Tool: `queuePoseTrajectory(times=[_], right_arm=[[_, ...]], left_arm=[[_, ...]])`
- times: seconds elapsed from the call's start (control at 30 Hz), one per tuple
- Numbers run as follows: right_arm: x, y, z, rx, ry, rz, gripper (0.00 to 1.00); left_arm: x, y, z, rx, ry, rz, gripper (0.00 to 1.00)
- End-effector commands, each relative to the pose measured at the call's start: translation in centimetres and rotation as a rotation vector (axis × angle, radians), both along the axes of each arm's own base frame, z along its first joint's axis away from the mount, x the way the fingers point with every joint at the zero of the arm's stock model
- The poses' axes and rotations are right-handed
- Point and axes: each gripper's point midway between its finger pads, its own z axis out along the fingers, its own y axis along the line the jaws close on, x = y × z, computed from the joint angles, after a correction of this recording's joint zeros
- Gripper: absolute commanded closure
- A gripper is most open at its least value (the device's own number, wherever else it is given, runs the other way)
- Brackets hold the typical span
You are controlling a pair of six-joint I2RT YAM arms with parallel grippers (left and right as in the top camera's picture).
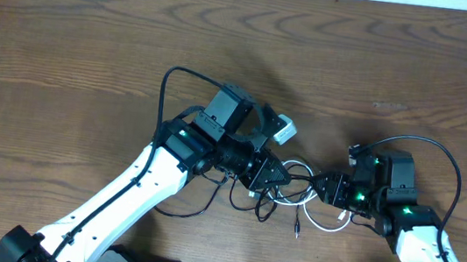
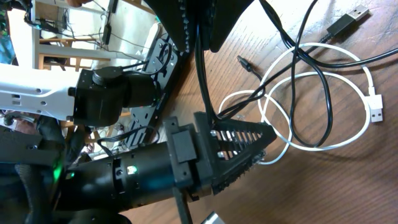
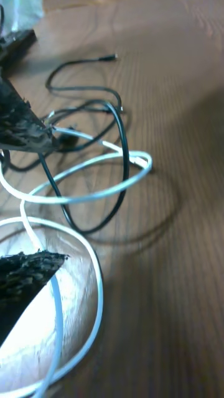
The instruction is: Untangle cables
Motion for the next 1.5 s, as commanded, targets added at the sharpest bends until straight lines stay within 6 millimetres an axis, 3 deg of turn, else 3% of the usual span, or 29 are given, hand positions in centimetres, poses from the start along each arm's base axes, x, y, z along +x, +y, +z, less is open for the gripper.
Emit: queuePoseTrajectory(times=[0.0, 0.33, 0.6, 0.93, 1.23, 1.4, 1.47], right_arm=[[-0.3, -0.5, -1.4, -0.034, 0.049, -0.029, 0.52], [0.1, 0.7, -2.6, 0.028, 0.082, 0.009, 0.54], [0.3, 0.9, -2.6, 0.041, 0.080, 0.016, 0.66], [0.0, 1.2, -2.5, 0.058, 0.098, 0.016, 0.73], [-0.9, 3.1, -2.5, 0.040, 0.082, 0.097, 0.76], [-0.8, 3.1, -3.2, -0.036, 0.074, 0.077, 0.87], [-0.6, 2.8, -3.4, -0.062, 0.066, 0.064, 0.98]], left_arm=[[0.0, -0.1, 0.4, -0.006, -0.007, 0.001, 0.92], [0.2, 0.0, 0.2, 0.005, -0.014, 0.009, 0.92], [0.2, 0.0, 0.2, 0.005, -0.014, 0.009, 0.92], [0.2, 0.0, 0.2, 0.005, -0.014, 0.009, 0.92], [0.2, 0.0, 0.2, 0.005, -0.014, 0.009, 0.93], [0.2, 0.0, 0.2, 0.005, -0.014, 0.009, 0.92], [0.2, 0.0, 0.2, 0.005, -0.013, 0.009, 0.92]])
